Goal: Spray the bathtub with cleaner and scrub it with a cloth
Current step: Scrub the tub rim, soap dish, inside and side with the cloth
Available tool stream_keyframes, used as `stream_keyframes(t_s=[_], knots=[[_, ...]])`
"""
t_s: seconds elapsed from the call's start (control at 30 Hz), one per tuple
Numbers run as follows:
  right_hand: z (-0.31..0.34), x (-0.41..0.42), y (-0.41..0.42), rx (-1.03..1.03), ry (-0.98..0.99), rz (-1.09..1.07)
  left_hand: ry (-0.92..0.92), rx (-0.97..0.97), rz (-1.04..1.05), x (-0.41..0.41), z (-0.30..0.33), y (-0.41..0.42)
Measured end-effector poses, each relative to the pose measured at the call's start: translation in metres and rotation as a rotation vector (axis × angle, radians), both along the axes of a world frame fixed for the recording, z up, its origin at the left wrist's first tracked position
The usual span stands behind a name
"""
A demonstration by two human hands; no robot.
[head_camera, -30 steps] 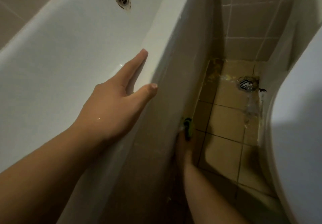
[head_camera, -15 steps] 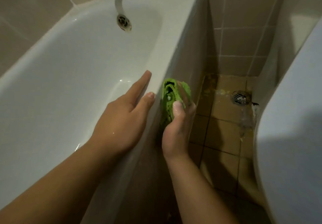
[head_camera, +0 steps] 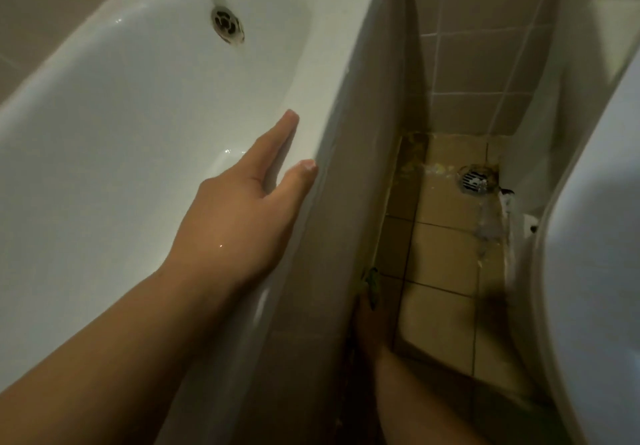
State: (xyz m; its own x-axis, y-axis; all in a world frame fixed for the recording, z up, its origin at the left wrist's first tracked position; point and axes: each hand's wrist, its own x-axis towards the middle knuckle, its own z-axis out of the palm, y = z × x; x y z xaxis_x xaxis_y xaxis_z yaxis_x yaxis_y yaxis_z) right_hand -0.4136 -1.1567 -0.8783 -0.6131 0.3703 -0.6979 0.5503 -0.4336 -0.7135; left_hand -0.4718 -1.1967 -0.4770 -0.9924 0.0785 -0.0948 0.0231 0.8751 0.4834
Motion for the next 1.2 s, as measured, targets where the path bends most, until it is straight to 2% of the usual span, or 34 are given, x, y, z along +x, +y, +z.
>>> stream_keyframes(t_s=[0.07,0.17,0.3,0.37,0.47,0.57,0.67,0.8,0.87,0.93,0.97,1.03,1.1,1.2], knots=[[0.001,0.028,-0.016,0.011,-0.069,0.052,0.002,0.007,0.001,0.000,0.000,0.000],[0.037,0.057,-0.019,-0.024,-0.115,0.089,-0.006,0.026,-0.005,0.010,0.003,-0.007],[0.095,0.054,-0.022,-0.016,-0.128,0.014,-0.043,0.058,0.009,0.054,0.005,-0.029],[0.152,0.054,-0.026,0.012,-0.021,-0.021,-0.065,0.054,0.017,0.074,0.008,-0.038],[0.245,0.069,-0.029,0.213,0.321,0.022,-0.114,0.050,0.014,0.091,0.008,-0.049],[0.283,0.074,-0.030,0.364,0.538,-0.016,-0.108,0.035,-0.005,0.101,0.005,-0.055],[0.261,0.069,-0.026,0.424,0.508,0.042,-0.088,-0.019,-0.018,0.109,0.003,-0.056],[0.223,0.062,-0.022,0.216,0.251,0.032,-0.075,-0.040,-0.001,0.114,0.003,-0.056],[0.243,0.069,-0.024,0.277,0.312,0.062,-0.060,-0.033,0.013,0.114,0.002,-0.058],[0.276,0.081,-0.026,0.331,0.513,0.056,-0.039,-0.011,0.012,0.114,0.001,-0.059],[0.287,0.087,-0.027,0.304,0.614,0.042,-0.028,0.005,0.013,0.114,0.001,-0.059],[0.286,0.089,-0.028,0.245,0.671,0.028,-0.021,0.005,0.013,0.114,0.002,-0.058],[0.251,0.077,-0.029,0.215,0.530,0.010,-0.035,-0.040,0.006,0.115,0.003,-0.056],[0.146,0.059,-0.030,0.104,0.163,-0.023,-0.041,-0.090,-0.005,0.113,0.005,-0.052]])
